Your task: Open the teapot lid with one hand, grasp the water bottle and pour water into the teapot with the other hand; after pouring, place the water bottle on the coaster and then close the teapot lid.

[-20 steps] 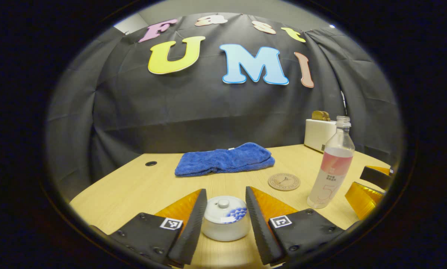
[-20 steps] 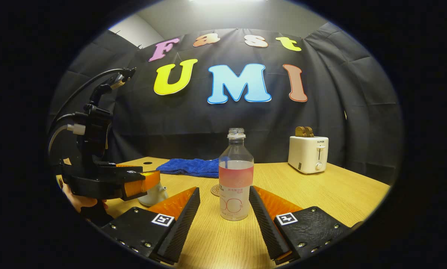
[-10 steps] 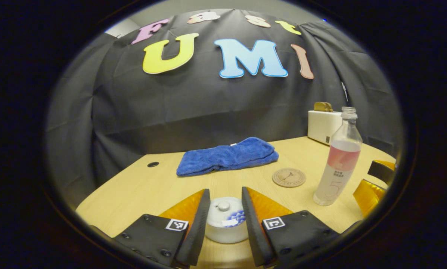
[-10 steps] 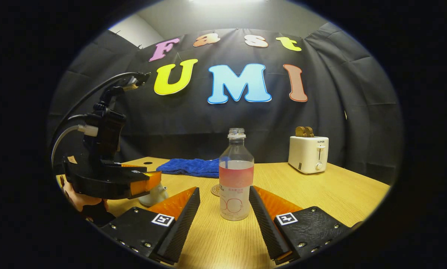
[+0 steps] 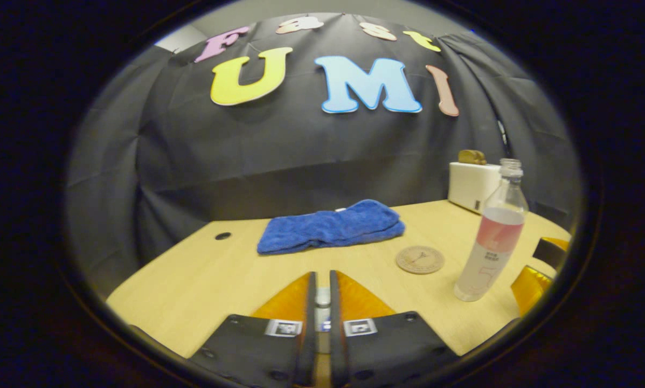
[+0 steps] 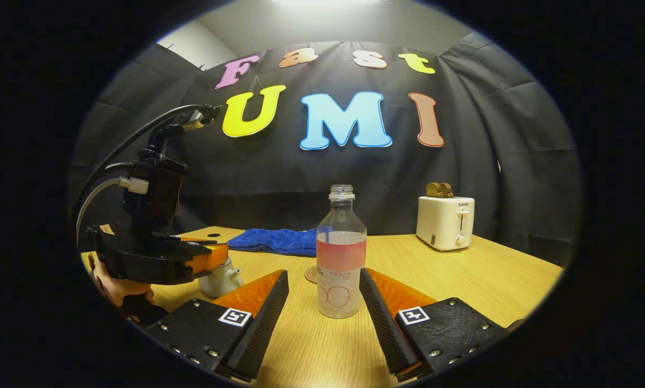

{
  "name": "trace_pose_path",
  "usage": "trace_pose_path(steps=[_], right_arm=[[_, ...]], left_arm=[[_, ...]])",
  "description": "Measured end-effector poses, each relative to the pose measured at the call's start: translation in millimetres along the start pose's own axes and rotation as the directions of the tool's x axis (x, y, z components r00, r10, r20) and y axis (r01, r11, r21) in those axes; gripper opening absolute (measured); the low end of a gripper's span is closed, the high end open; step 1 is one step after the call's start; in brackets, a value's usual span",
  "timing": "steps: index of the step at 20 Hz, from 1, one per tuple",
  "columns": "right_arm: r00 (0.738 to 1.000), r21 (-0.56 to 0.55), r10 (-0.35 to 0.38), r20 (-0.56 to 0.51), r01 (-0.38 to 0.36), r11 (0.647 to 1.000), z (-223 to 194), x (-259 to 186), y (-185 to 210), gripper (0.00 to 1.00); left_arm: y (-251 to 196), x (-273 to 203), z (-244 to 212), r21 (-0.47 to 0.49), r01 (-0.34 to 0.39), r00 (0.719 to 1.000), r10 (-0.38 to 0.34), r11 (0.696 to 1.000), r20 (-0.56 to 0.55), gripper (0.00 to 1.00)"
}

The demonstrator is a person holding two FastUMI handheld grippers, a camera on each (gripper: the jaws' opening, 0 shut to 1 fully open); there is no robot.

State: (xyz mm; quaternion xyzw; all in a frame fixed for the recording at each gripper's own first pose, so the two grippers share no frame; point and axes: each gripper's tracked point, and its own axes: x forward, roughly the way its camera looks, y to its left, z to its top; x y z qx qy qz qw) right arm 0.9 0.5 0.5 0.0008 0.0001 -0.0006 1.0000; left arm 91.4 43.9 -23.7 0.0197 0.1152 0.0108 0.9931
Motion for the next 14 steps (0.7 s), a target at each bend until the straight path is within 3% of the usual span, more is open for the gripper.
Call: trace_pose_path(steps=[1, 14], right_arm=[[1.0, 0.0, 0.0, 0.0, 0.0, 1.0, -0.3, -0.2, -0.2, 0.84], [1.0, 0.0, -0.003, -0.001, 0.003, 1.0, -0.1, -0.8, -0.5, 0.84]], left_arm=[[-1.3, 3.7, -0.6, -0.004, 0.005, 1.0, -0.005, 1.0, -0.001, 0.14], [7.9, -2.6, 24.0, -0.056, 0.048, 0.999, -0.047, 0.997, 0.027, 0.14]])
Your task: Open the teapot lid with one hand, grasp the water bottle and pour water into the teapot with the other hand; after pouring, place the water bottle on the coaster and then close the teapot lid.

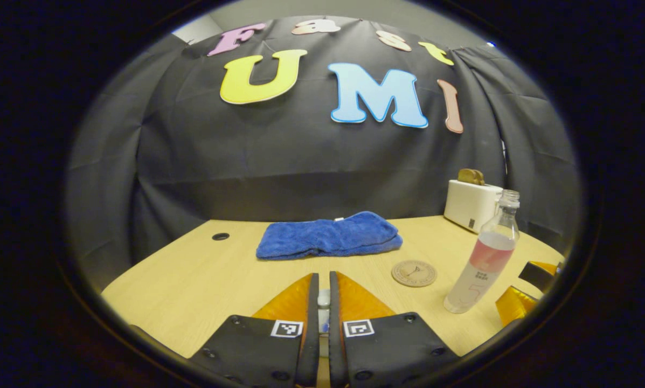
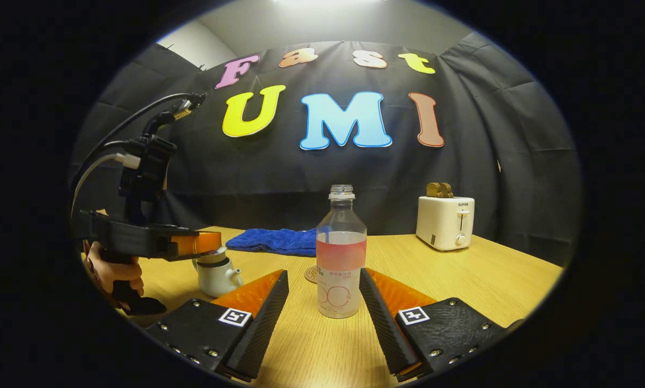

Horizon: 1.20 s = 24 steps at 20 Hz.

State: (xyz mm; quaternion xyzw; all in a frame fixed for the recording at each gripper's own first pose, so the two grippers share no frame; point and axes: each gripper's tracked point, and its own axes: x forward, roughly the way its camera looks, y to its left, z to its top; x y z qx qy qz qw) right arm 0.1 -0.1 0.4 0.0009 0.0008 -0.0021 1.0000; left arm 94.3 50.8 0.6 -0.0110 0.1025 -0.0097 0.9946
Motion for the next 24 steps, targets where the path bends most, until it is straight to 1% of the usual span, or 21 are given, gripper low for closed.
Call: trace_pose_path(steps=[3, 7, 8, 12, 13, 16, 19, 24], right_arm=[[1.0, 0.0, -0.002, -0.001, 0.002, 1.0, -0.4, 0.6, 0.0, 0.84], [1.0, 0.0, 0.006, 0.0, -0.006, 1.0, -0.2, 2.9, 0.0, 0.84], [1.0, 0.0, -0.004, -0.003, 0.004, 1.0, 0.1, 4.4, -3.1, 0.84], [0.999, 0.001, -0.041, -0.014, 0.041, 0.999, -1.4, 18.2, -14.5, 0.84], [0.998, 0.006, -0.047, -0.028, 0.047, 0.999, -3.3, 24.3, -17.0, 0.84], [0.991, 0.054, -0.057, -0.124, 0.064, 0.997, -17.6, 41.3, -26.2, 0.84], [0.978, 0.081, -0.044, -0.202, 0.061, 0.995, -27.4, 50.9, -26.4, 0.84], [0.966, 0.011, -0.031, -0.256, 0.035, 0.999, -33.8, 65.5, -20.4, 0.84]], left_arm=[[1.6, -4.1, 3.0, 0.0, 0.003, 1.0, -0.003, 1.0, 0.005, 0.14], [17.4, -10.8, 2.6, -0.011, -0.019, 1.0, 0.019, 1.0, 0.003, 0.14], [23.2, -12.1, 1.5, -0.015, -0.026, 1.0, 0.026, 1.0, -0.002, 0.13], [45.8, -17.1, -7.9, -0.027, -0.05, 0.998, 0.05, 0.998, -0.024, 0.14], [50.9, -18.0, -10.3, -0.029, -0.055, 0.998, 0.054, 0.998, -0.029, 0.14], [61.4, -18.5, -15.9, -0.045, -0.062, 0.997, 0.06, 0.997, -0.041, 0.14], [66.7, -19.7, -21.0, -0.053, -0.063, 0.997, 0.06, 0.997, -0.049, 0.14], [70.3, -21.0, -26.4, -0.058, -0.058, 0.997, 0.055, 0.997, -0.05, 0.14]])
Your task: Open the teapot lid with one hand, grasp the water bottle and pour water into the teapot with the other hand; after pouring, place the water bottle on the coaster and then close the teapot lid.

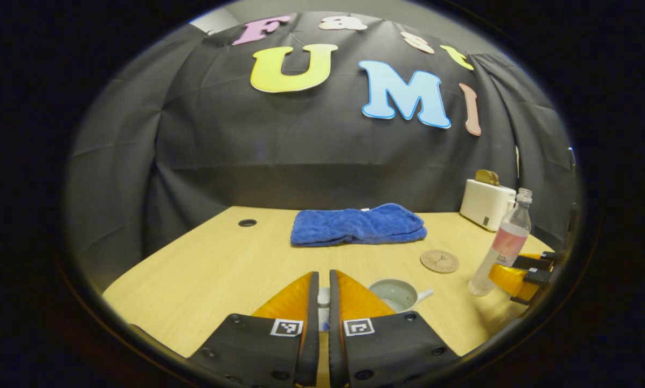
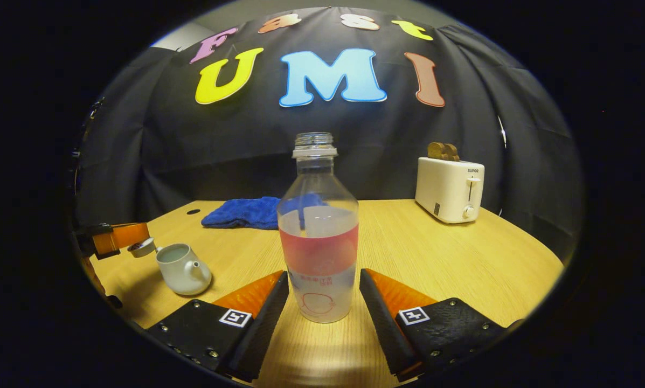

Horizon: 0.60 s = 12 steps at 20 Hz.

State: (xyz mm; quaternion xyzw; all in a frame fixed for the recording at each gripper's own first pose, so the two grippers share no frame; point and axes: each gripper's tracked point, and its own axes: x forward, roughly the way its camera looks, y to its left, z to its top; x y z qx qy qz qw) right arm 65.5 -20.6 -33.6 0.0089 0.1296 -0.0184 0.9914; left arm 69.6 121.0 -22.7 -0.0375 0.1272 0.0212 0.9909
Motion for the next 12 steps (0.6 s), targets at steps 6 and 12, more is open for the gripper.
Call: trace_pose_path(steps=[6, 12], right_arm=[[0.998, -0.042, 0.009, -0.055, -0.011, 0.999, 1.0, 13.1, -0.6, 0.77], [0.997, -0.286, -0.054, -0.048, 0.038, 0.958, 14.6, 10.7, -10.2, 0.75]], left_arm=[[4.5, 2.0, -1.7, 0.008, 0.001, 1.0, -0.001, 1.0, -0.002, 0.14], [13.0, 5.7, -12.5, -0.007, -0.001, 1.0, 0.001, 1.0, -0.027, 0.14]])
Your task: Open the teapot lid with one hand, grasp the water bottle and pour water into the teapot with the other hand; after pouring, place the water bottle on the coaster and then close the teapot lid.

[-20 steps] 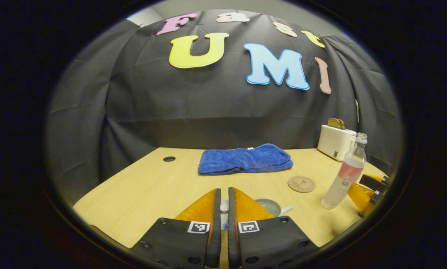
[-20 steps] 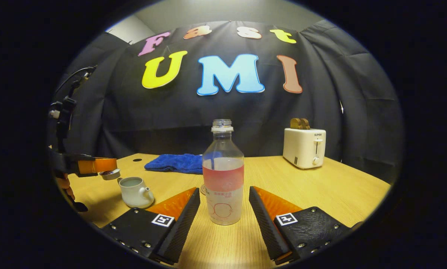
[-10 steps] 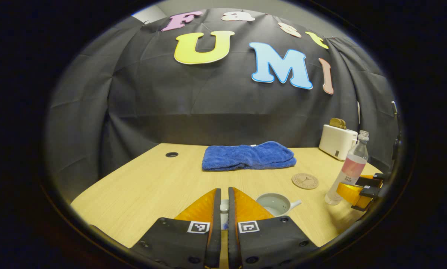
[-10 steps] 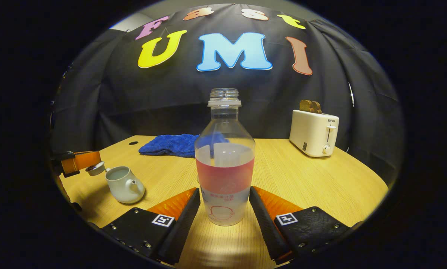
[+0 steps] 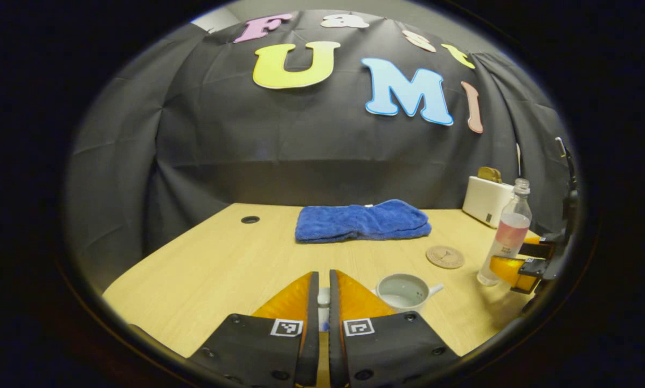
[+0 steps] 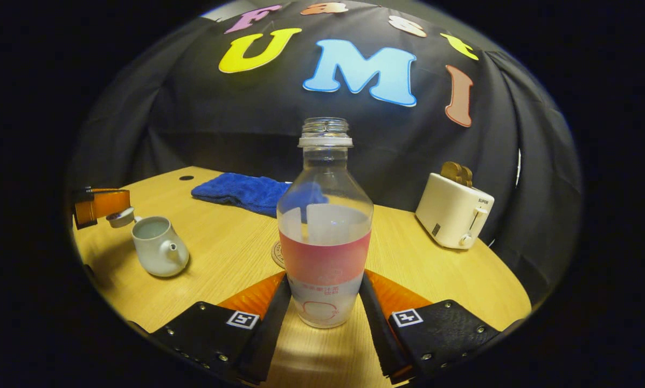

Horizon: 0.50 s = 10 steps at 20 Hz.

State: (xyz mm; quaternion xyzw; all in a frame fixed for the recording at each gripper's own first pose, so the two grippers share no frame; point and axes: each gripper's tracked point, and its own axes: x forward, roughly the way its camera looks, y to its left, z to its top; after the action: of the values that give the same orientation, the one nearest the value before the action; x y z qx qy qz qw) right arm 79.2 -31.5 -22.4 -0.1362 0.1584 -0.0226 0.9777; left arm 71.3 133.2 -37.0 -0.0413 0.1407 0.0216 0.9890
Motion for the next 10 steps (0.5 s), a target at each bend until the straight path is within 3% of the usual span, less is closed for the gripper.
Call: trace_pose_path(steps=[4, 10], right_arm=[[0.998, -0.247, -0.056, 0.037, 0.064, 0.967, 26.6, -2.1, -5.4, 0.75], [0.996, -0.533, -0.014, 0.087, 0.058, 0.844, 56.0, 2.0, 25.5, 0.75]], left_arm=[[8.6, 1.0, -5.4, -0.008, -0.006, 1.0, 0.006, 1.0, -0.016, 0.14], [19.7, -5.8, -5.1, -0.003, -0.016, 1.0, 0.016, 1.0, -0.014, 0.14]])
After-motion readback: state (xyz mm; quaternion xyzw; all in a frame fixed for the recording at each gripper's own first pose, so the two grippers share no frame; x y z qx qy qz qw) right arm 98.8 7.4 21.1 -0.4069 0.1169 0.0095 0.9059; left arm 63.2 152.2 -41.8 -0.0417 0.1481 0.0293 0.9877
